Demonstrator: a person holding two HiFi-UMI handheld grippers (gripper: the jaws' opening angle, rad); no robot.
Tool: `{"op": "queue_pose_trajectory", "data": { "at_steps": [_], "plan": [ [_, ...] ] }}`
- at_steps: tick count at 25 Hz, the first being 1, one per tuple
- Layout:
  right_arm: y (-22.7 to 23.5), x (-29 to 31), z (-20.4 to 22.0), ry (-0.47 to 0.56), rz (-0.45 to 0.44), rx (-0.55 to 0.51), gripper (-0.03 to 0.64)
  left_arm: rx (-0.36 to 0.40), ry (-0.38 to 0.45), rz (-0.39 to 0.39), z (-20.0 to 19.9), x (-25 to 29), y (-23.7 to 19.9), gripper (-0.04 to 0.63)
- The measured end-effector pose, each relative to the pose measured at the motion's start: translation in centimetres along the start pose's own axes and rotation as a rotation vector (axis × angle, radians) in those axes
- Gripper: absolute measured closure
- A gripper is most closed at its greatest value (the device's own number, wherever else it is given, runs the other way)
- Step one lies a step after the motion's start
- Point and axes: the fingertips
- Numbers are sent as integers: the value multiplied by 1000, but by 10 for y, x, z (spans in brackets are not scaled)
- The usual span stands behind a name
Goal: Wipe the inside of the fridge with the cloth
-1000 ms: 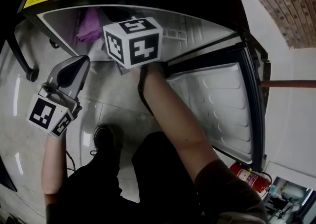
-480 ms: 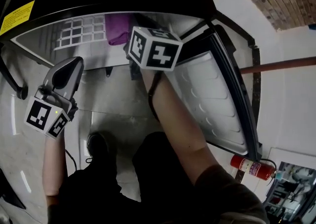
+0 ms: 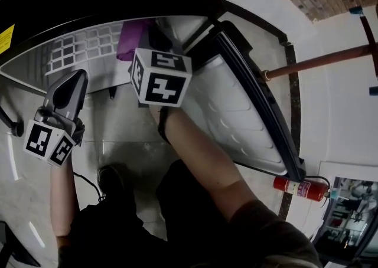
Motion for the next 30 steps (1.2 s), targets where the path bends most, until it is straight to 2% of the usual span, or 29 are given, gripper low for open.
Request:
{"op": "queue_pose_trajectory", "data": {
  "at_steps": [3,5,8,11,14,22,26,30],
  "plan": [
    [-13,-4,-18,97,-91,26,604,16,-2,7,-2,2,1,578],
    [-17,-10,-38,188,-93,12,604,18,3,7,-5,2,0,578],
    [-10,-17,-57,258,10,-36,604,14,5,10,-5,2,-2,577],
    [7,-23,-65,299,111,-16,604,8,5,19,-4,3,-2,578],
    [16,-29,-72,336,160,12,604,-3,3,25,0,3,-3,577],
    [24,-14,-37,177,218,46,604,-4,1,18,1,1,-7,577],
    [25,-11,-15,105,216,53,604,-19,-1,5,5,-3,-11,577],
    [29,-6,5,45,197,106,604,-26,-4,5,9,-4,-12,577]
  ]
}}
Point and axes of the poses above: the fingertips, and each gripper's own axes: x forward along the fingers, y to its right, z out of its underside, and after that the axes turned 2 degrees about -y, right-handed
